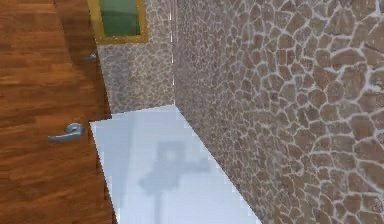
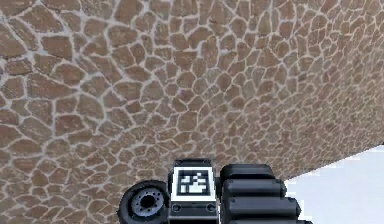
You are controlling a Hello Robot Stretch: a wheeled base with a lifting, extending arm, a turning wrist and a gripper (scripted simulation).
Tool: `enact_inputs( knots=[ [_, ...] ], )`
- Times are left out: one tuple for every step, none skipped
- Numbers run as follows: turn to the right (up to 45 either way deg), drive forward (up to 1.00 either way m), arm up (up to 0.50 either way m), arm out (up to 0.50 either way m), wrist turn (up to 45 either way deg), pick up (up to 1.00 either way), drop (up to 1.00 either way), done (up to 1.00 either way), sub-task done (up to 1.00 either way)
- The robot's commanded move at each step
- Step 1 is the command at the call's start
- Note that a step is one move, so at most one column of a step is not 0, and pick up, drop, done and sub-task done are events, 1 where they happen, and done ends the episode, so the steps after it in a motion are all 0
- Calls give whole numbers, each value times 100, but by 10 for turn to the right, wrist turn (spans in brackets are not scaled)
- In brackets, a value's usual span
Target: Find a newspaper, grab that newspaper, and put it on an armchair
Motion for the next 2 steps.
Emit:
enact_inputs(
  knots=[
    [0, 100, 0, 0, 0, 0, 0, 0, 0],
    [-450, 0, 0, 0, 0, 0, 0, 0, 0]
  ],
)
